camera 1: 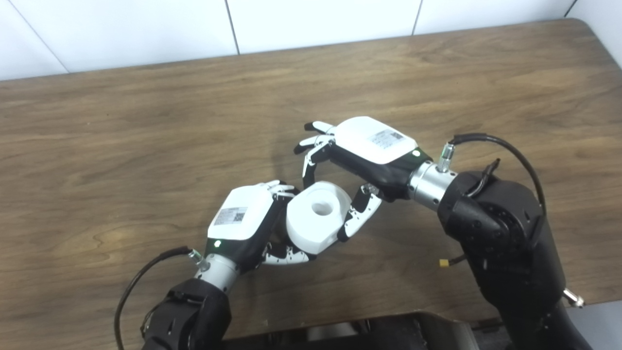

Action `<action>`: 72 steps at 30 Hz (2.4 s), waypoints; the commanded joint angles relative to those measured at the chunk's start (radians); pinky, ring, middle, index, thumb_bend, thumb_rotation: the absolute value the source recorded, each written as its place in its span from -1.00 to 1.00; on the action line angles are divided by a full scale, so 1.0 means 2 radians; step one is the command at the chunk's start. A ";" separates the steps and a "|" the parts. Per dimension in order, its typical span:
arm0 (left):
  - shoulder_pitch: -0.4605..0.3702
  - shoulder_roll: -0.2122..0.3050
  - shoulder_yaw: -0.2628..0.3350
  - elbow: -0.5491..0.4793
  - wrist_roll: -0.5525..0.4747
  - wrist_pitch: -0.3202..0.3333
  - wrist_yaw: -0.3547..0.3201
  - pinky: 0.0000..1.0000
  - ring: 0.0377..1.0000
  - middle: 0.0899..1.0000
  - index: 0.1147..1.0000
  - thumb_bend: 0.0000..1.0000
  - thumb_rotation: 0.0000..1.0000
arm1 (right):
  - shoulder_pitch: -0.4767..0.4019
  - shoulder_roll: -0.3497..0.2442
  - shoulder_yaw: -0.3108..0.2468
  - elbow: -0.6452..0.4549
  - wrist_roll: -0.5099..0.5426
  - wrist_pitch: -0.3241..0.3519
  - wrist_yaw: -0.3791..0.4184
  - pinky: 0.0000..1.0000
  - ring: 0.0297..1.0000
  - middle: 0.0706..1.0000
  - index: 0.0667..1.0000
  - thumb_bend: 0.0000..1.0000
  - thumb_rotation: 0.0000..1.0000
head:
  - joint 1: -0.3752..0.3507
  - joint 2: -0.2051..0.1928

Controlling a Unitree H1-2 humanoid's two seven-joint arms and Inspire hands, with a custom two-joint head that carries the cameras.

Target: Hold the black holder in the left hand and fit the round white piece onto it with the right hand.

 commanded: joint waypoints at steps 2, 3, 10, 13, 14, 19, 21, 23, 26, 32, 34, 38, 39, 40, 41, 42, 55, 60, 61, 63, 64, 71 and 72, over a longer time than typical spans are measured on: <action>0.005 -0.001 -0.005 -0.012 -0.008 -0.004 -0.010 0.74 0.76 0.59 -0.15 0.02 -0.89 | -0.010 0.002 -0.001 -0.011 -0.011 -0.005 -0.006 0.80 0.94 0.68 -0.11 0.05 -0.72 | 0.000 0.001; 0.005 -0.001 -0.005 -0.012 -0.008 -0.003 -0.011 0.74 0.76 0.59 -0.15 0.02 -0.89 | -0.010 0.002 0.000 -0.012 -0.012 -0.005 -0.003 0.80 0.94 0.68 -0.11 0.05 -0.72 | 0.000 0.001; 0.004 -0.002 -0.004 -0.013 -0.008 -0.003 -0.012 0.74 0.77 0.59 -0.15 0.02 -0.89 | -0.012 0.004 0.000 -0.019 -0.016 -0.001 0.008 0.80 0.94 0.68 -0.11 0.05 -0.72 | -0.002 0.005; 0.004 -0.002 -0.004 -0.013 -0.008 -0.003 -0.012 0.74 0.77 0.59 -0.15 0.02 -0.89 | -0.011 0.002 0.001 -0.020 -0.015 -0.004 0.010 0.79 0.94 0.68 -0.11 0.05 -0.72 | -0.002 0.006; 0.004 -0.003 -0.004 -0.013 -0.008 -0.003 -0.011 0.73 0.77 0.59 -0.15 0.02 -0.89 | -0.011 0.002 0.001 -0.021 -0.016 -0.003 0.013 0.80 0.94 0.68 -0.11 0.05 -0.72 | -0.002 0.006; 0.004 -0.004 -0.005 -0.014 -0.006 -0.002 -0.013 0.74 0.77 0.60 -0.15 0.02 -0.89 | -0.009 0.001 0.001 -0.019 -0.014 -0.003 0.014 0.82 0.95 0.68 -0.11 0.05 -0.72 | -0.001 0.007; 0.004 -0.004 -0.005 -0.014 -0.007 -0.003 -0.011 0.74 0.77 0.60 -0.15 0.02 -0.89 | -0.009 0.000 0.001 -0.018 -0.014 -0.003 0.013 0.83 0.95 0.67 -0.11 0.05 -0.72 | -0.001 0.007; 0.004 -0.004 -0.004 -0.012 -0.008 -0.004 -0.009 0.74 0.77 0.59 -0.15 0.02 -0.89 | -0.010 0.000 0.000 -0.017 -0.015 -0.002 0.014 0.83 0.95 0.67 -0.11 0.05 -0.72 | -0.002 0.006; 0.003 -0.004 -0.004 -0.010 -0.008 -0.004 -0.008 0.74 0.77 0.59 -0.15 0.02 -0.89 | -0.009 -0.002 0.000 -0.014 -0.013 -0.007 0.007 0.79 0.94 0.67 -0.10 0.05 -0.72 | -0.001 0.006; 0.002 -0.004 -0.004 -0.009 -0.008 -0.002 -0.011 0.75 0.78 0.60 -0.15 0.02 -0.89 | -0.012 -0.004 0.000 -0.013 -0.015 -0.006 0.011 0.79 0.96 0.69 -0.09 0.05 -0.70 | -0.002 0.004; 0.001 -0.005 -0.004 -0.009 -0.007 -0.001 -0.012 0.76 0.78 0.60 -0.15 0.02 -0.89 | -0.014 -0.005 0.000 -0.014 -0.016 -0.005 0.014 0.80 0.96 0.70 0.09 0.40 -0.59 | -0.003 0.004; 0.000 -0.005 -0.004 -0.006 -0.007 -0.003 -0.010 0.75 0.78 0.60 -0.15 0.02 -0.89 | -0.018 -0.006 0.001 -0.017 -0.018 -0.003 0.021 0.79 0.96 0.71 0.42 0.85 -0.42 | -0.004 0.003; -0.001 -0.005 -0.004 -0.005 -0.007 -0.003 -0.010 0.75 0.78 0.60 -0.15 0.02 -0.89 | -0.019 -0.006 0.001 -0.018 -0.018 -0.003 0.023 0.78 0.96 0.71 0.43 0.87 -0.41 | -0.003 0.002; -0.001 -0.006 -0.004 -0.005 -0.007 -0.003 -0.010 0.75 0.78 0.60 -0.15 0.02 -0.89 | -0.020 -0.006 0.001 -0.019 -0.019 -0.003 0.026 0.78 0.96 0.72 0.45 0.89 -0.40 | -0.003 0.002; -0.001 -0.006 -0.004 -0.004 -0.007 -0.002 -0.011 0.75 0.78 0.60 -0.15 0.02 -0.89 | -0.021 -0.006 0.000 -0.020 -0.020 -0.003 0.028 0.78 0.96 0.72 0.46 0.91 -0.39 | -0.003 0.002; -0.001 -0.006 -0.004 -0.004 -0.006 -0.002 -0.011 0.75 0.78 0.60 -0.15 0.02 -0.89 | -0.022 -0.006 0.000 -0.021 -0.020 -0.003 0.029 0.78 0.96 0.72 0.47 0.92 -0.39 | -0.003 0.001; -0.002 -0.009 -0.005 0.000 -0.005 -0.002 -0.010 0.74 0.79 0.60 -0.15 0.02 -0.89 | -0.028 -0.003 -0.004 -0.025 -0.026 0.000 0.039 0.81 0.99 0.79 0.70 1.00 -0.39 | -0.002 -0.003; -0.003 -0.009 -0.005 0.001 -0.005 -0.002 -0.010 0.74 0.79 0.60 -0.15 0.02 -0.89 | -0.037 -0.004 -0.009 -0.028 -0.023 0.004 0.052 0.82 1.00 0.80 0.70 1.00 -0.41 | -0.002 -0.003; -0.003 -0.009 -0.005 0.001 -0.005 -0.002 -0.010 0.75 0.80 0.61 -0.15 0.02 -0.89 | -0.039 -0.004 -0.010 -0.029 -0.022 0.005 0.055 0.83 1.00 0.81 0.71 1.00 -0.39 | -0.002 -0.003; -0.003 -0.008 -0.004 0.002 -0.005 -0.002 -0.010 0.74 0.79 0.61 -0.15 0.02 -0.89 | -0.050 -0.009 -0.015 -0.032 -0.018 0.010 0.069 0.83 1.00 0.82 0.71 1.00 -0.35 | -0.001 -0.004; -0.003 -0.008 -0.004 0.002 -0.005 -0.002 -0.009 0.74 0.79 0.60 -0.15 0.02 -0.89 | -0.056 -0.012 -0.018 -0.036 -0.015 0.012 0.078 0.83 1.00 0.83 0.72 1.00 -0.32 | -0.001 -0.004; -0.004 -0.010 -0.003 0.004 -0.006 -0.001 -0.007 0.74 0.79 0.60 -0.15 0.02 -0.89 | -0.100 -0.039 -0.023 -0.058 -0.001 0.034 0.139 0.85 1.00 0.87 0.77 1.00 -0.27 | -0.003 -0.004; -0.004 -0.010 -0.003 0.005 -0.005 -0.002 -0.007 0.74 0.79 0.60 -0.15 0.02 -0.89 | -0.108 -0.045 -0.021 -0.061 0.002 0.041 0.147 0.86 1.00 0.88 0.78 1.00 -0.27 | -0.003 -0.004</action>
